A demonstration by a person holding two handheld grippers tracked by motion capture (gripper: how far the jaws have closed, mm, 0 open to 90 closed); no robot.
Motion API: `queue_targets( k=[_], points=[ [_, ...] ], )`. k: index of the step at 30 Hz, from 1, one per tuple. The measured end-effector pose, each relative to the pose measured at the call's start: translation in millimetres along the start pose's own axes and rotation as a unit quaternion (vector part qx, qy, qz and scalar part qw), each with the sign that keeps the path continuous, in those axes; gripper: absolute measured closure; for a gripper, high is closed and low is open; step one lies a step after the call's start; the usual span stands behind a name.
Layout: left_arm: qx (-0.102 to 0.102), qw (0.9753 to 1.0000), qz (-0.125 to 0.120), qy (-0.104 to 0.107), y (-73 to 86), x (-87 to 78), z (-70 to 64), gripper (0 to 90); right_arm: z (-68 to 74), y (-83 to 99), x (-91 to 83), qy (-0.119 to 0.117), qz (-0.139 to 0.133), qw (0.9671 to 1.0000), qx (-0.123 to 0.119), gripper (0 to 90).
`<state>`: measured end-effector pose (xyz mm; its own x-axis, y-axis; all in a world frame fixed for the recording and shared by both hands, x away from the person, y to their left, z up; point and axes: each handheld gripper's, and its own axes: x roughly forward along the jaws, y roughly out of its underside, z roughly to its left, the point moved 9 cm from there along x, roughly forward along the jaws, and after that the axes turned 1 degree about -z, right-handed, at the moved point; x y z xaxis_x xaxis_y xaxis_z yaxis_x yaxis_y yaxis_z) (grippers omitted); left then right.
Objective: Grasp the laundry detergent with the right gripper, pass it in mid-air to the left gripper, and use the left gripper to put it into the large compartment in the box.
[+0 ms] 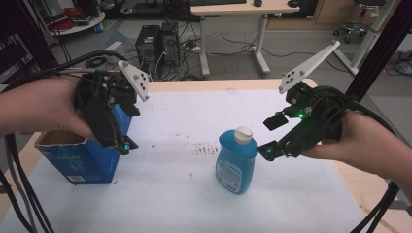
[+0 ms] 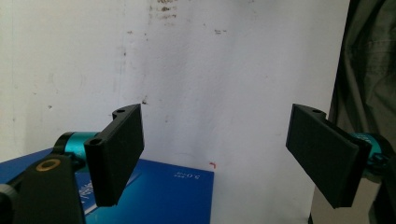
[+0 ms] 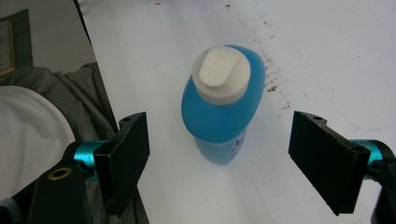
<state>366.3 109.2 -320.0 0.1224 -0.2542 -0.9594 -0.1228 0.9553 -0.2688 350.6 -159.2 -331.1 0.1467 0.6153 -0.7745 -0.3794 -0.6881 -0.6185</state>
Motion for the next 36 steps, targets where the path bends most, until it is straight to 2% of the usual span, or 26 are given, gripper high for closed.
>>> queue_targets(
  k=[5,13,20,23,27,36],
  points=[
    [0.000,1.0000,-0.002,-0.002,-0.2,0.5,-0.6,19.4,1.2,8.9,11.4,0.005,0.002,1.0000,0.002,20.1],
    [-0.001,1.0000,-0.001,-0.001,-0.4,1.3,-0.8,19.4,-0.1,23.1,38.0,0.008,0.000,0.9998,0.018,20.0],
    [-0.002,1.0000,0.000,0.001,-0.5,2.8,-1.2,19.4,-2.3,28.9,57.7,0.023,0.003,0.9995,0.022,20.1],
    [-0.003,1.0000,0.001,0.000,0.1,2.4,-0.7,19.4,-3.2,28.5,63.1,0.026,-0.008,0.9992,0.027,20.0],
    [-0.004,1.0000,-0.001,-0.001,0.2,2.3,-0.9,19.4,-3.7,27.8,67.1,0.031,-0.009,0.9989,0.033,20.1],
    [0.000,1.0000,-0.001,-0.002,1.2,1.1,-2.0,19.4,-0.5,21.9,72.6,0.040,-0.016,0.9986,0.031,20.1]
  ],
)
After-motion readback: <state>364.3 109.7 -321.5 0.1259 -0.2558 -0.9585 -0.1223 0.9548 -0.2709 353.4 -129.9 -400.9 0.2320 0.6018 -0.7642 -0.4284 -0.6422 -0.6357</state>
